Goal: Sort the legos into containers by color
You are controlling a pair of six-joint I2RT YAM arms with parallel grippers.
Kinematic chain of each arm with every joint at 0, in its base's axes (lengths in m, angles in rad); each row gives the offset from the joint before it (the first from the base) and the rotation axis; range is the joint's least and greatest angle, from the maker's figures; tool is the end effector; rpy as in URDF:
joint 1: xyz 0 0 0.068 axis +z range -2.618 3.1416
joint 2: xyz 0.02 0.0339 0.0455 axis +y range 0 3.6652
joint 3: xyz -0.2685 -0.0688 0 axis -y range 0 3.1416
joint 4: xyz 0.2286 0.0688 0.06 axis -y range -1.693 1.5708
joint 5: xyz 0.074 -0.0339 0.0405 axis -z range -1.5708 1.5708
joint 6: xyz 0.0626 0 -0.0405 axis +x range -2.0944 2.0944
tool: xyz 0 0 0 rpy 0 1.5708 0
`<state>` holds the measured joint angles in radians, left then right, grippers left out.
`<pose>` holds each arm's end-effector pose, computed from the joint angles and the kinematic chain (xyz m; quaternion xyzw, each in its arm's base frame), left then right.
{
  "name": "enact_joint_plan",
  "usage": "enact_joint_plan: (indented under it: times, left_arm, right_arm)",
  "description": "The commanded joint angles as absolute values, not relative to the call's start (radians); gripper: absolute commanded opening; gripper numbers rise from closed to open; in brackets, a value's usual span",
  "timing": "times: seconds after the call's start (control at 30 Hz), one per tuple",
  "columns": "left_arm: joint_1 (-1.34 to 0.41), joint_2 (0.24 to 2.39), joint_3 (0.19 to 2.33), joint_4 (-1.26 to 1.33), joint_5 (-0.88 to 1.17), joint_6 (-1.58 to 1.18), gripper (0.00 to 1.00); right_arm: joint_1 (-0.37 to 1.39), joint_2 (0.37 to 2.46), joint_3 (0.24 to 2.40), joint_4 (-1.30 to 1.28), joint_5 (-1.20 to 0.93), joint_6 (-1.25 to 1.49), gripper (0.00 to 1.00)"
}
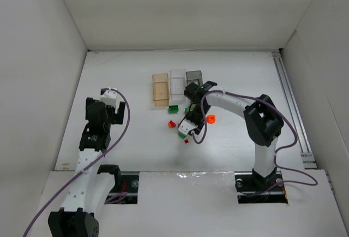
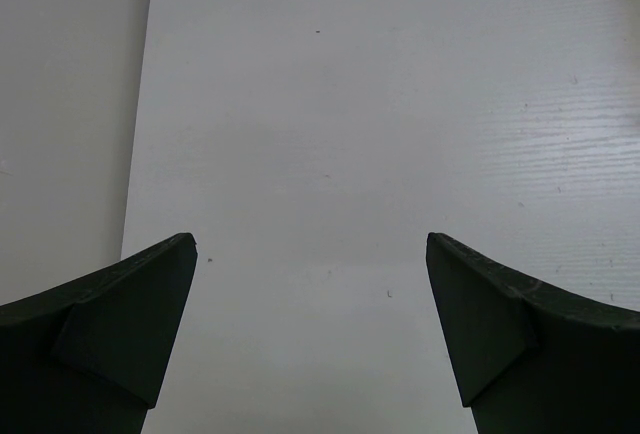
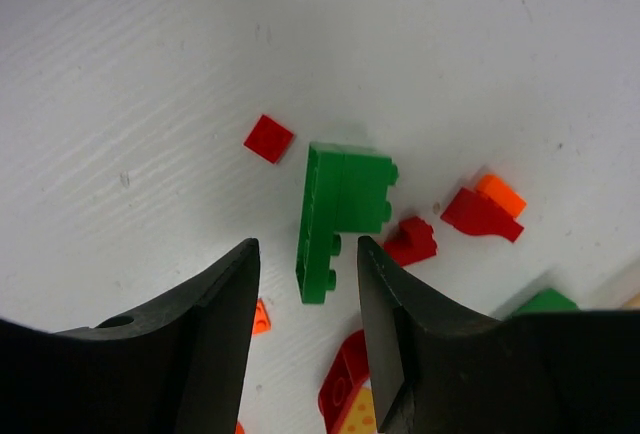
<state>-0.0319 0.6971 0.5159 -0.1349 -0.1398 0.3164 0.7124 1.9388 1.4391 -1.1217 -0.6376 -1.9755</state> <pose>0.1792 0.0030 0.2614 0.0996 0.8025 0.1390 0.5716 0.2327 0.2502 0.1830 -0.9232 0.2212 0.2671 0.1656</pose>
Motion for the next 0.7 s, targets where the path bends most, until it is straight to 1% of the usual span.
enact_joint_plan:
  times: [0.0,0.37,0.67]
  left_arm:
    - [-0.034,0.683,0.506,-0.107,-0.133,0.328,1.00]
    - [-0.025,0.701,0.506,-0.080,-0.133,0.328,1.00]
    - [-0.025,0.710,0.506,-0.080,-0.143,0.328,1.00]
  right_arm:
    - [0.686,1.914,1.491,-1.131,-0.612,-2.033,0.49]
    - [0.686,1.976,1.502,-1.120,-0.558,-2.005,0.50]
    - [0.732,2.031,1.546,-1.100,-0.549,-1.961,0.50]
